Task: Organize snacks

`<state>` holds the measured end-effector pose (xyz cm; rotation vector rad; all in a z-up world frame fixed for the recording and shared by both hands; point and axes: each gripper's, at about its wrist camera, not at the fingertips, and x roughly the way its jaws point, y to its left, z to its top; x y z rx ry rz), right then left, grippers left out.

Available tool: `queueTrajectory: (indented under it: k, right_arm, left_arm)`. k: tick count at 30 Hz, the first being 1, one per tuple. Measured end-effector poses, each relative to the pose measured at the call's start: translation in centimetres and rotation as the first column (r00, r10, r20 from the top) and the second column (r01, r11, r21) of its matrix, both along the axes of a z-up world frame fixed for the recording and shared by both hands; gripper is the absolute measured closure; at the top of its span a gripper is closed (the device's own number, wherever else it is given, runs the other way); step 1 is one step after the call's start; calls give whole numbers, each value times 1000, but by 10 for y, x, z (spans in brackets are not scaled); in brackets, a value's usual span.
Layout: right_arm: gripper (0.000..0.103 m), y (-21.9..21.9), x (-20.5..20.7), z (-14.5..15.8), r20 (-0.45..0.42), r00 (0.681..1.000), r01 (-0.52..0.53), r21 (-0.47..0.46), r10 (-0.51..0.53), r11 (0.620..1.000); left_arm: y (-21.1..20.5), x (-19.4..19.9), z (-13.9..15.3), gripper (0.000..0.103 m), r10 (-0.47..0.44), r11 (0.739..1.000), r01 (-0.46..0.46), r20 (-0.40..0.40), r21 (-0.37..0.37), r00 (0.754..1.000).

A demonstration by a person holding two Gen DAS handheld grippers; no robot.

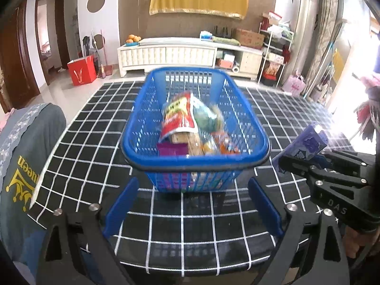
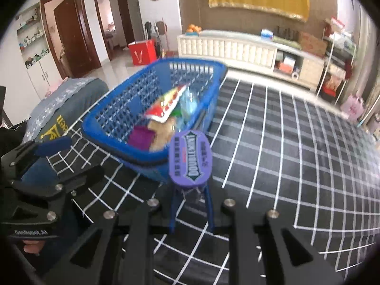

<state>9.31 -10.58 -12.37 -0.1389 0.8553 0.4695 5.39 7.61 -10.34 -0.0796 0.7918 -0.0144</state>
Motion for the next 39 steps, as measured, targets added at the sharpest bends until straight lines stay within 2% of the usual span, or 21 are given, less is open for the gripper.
queueTrajectory:
  k: [1, 8, 14, 17, 23, 26, 32, 36, 37, 38, 39]
  right_arm:
    - [79, 2, 0, 5, 3, 1000, -2, 5, 2, 1000]
    - [79, 20, 13, 40, 23, 999, -25, 26, 24, 999]
    - [79, 53, 33, 52, -21, 998, -61, 0, 61, 998]
    - [79, 68, 49, 43, -55, 996, -67, -37, 65, 997]
    - [79, 85, 80, 3, -210, 976, -76, -46, 65, 996]
    - [79, 94, 86, -7, -220, 973, -86, -101, 62, 991]
    - [79, 98, 99, -19, -290, 954, -99, -82, 71, 992]
    - [78, 102, 101, -22, -290, 955, -103, -143, 57, 984]
    - [71, 101, 101, -22, -284, 957, -101, -148, 55, 984]
    - [53, 103, 98, -21, -268, 962, -107, -161, 61, 981]
    - [43, 105, 96, -19, -249, 966, -110, -175, 64, 978]
  left_arm:
    - [2, 0, 3, 0, 3, 1000, -3, 7, 1, 1000]
    - [27, 15, 30, 0, 13, 1000, -14, 58, 5, 998]
    - [51, 33, 45, 0, 28, 999, -31, 78, 32, 997]
    - [66, 47, 45, 0, 41, 999, -43, 65, 30, 997]
    - [86, 72, 29, 0, 56, 997, -57, 16, 44, 998]
    - [93, 77, 22, 0, 67, 997, -67, 8, 37, 998]
    - [94, 82, 11, 0, 62, 998, -61, -16, 28, 998]
    - [91, 80, 10, 0, 58, 998, -58, -16, 38, 998]
    - [90, 80, 10, 0, 60, 997, -60, -16, 39, 998]
    - [89, 80, 9, 0, 61, 997, -60, -17, 37, 998]
    - [89, 81, 9, 0, 59, 998, -59, -22, 36, 998]
